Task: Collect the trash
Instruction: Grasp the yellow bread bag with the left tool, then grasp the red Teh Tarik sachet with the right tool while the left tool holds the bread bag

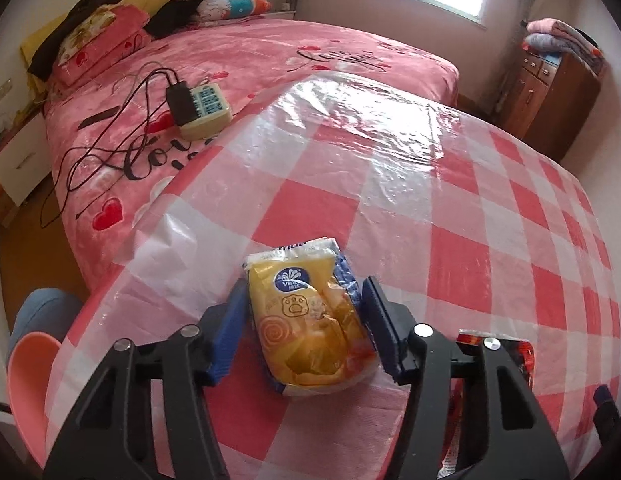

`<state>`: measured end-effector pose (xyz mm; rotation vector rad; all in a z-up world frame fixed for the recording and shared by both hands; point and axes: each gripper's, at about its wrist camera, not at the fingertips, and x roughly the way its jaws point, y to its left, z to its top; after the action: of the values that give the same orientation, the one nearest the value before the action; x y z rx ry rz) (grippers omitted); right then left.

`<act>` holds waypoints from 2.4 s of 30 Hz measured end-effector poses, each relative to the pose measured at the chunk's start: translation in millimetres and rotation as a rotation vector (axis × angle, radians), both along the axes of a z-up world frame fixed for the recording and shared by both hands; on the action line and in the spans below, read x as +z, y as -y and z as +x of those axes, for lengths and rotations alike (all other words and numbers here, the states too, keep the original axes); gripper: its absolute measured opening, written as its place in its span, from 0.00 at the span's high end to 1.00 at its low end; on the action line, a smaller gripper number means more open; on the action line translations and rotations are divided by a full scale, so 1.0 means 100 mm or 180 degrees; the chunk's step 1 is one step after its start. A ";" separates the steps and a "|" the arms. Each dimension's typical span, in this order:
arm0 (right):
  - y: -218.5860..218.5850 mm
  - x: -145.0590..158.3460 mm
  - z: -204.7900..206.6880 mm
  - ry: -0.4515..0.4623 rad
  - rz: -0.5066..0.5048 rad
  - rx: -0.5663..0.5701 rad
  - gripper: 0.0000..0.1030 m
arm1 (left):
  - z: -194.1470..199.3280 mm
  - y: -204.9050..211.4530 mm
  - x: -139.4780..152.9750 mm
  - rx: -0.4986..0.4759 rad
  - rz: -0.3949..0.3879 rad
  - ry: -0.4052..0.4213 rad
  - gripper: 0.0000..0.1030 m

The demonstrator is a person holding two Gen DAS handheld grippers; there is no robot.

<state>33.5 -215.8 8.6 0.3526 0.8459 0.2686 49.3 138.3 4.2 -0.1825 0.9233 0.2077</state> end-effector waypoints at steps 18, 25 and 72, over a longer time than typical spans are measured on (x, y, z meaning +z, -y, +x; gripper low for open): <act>-0.08 0.07 -0.06 0.0061 -0.0078 0.0153 0.11 | -0.77 0.75 0.06 -0.0968 -0.0510 -0.0038 0.48; -0.32 0.06 -0.05 0.0068 -0.0203 0.0475 0.11 | -0.96 0.65 0.11 -0.0953 -0.0524 -0.0014 0.49; -1.14 -0.10 0.00 0.0106 -0.1228 0.0927 0.49 | -1.55 -0.28 0.16 -0.0768 -0.0609 0.0207 0.49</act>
<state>33.4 -102.2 -1.7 -0.1370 0.8948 0.3719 -105.8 166.6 19.8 -0.2509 0.8918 -0.1096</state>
